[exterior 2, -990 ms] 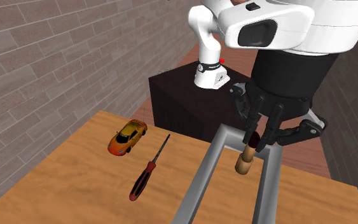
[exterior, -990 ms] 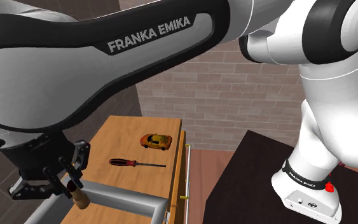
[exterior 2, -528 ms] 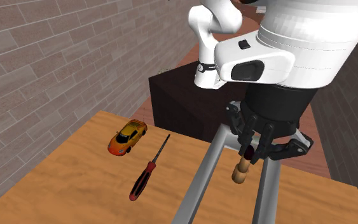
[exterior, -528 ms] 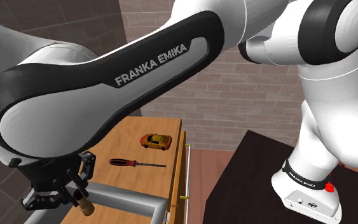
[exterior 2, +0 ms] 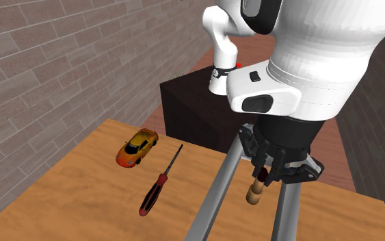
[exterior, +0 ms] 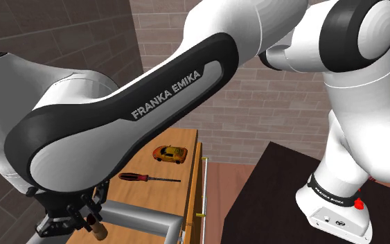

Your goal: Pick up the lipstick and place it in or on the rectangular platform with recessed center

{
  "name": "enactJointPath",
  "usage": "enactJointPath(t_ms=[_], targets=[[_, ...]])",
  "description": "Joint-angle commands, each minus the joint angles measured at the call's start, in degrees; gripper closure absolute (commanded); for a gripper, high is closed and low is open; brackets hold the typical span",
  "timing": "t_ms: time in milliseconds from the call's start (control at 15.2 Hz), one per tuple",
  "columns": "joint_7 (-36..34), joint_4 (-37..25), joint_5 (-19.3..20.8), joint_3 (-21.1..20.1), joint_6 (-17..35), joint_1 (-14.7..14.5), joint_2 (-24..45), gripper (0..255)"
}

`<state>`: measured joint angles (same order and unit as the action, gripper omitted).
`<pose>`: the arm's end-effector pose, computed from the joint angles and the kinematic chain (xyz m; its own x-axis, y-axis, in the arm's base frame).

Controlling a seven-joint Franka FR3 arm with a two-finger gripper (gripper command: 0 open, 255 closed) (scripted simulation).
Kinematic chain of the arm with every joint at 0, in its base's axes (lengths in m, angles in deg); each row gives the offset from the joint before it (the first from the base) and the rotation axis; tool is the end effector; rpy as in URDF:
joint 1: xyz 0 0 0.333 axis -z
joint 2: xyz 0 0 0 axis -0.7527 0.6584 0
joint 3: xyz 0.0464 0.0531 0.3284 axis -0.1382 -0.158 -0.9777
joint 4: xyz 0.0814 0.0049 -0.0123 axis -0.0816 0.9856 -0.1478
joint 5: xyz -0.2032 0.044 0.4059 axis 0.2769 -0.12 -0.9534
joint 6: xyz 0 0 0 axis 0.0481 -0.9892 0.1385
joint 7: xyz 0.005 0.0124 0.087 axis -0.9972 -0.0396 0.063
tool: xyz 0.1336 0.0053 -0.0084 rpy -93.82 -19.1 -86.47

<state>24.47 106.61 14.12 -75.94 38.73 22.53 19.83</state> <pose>0.4867 0.5932 0.3688 0.9965 0.0825 -0.0148 0.0825 -0.9966 -0.0022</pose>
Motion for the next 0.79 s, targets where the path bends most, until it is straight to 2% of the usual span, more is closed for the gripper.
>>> enactJointPath(t_ms=[0,198,264,594,726], targets=[[0.0,0.0,0.0,0.0,0.1,0.0,0.1,255],[0.0,0.0,0.0,0.0,0.1,0.0,0.1,255],[0.0,0.0,0.0,0.0,0.1,0.0,0.1,0],[0.0,0.0,0.0,0.0,0.1,0.0,0.1,0],[0.4,-2.8,-0.5,-0.3,-3.3,-0.2,-0.7,0]])
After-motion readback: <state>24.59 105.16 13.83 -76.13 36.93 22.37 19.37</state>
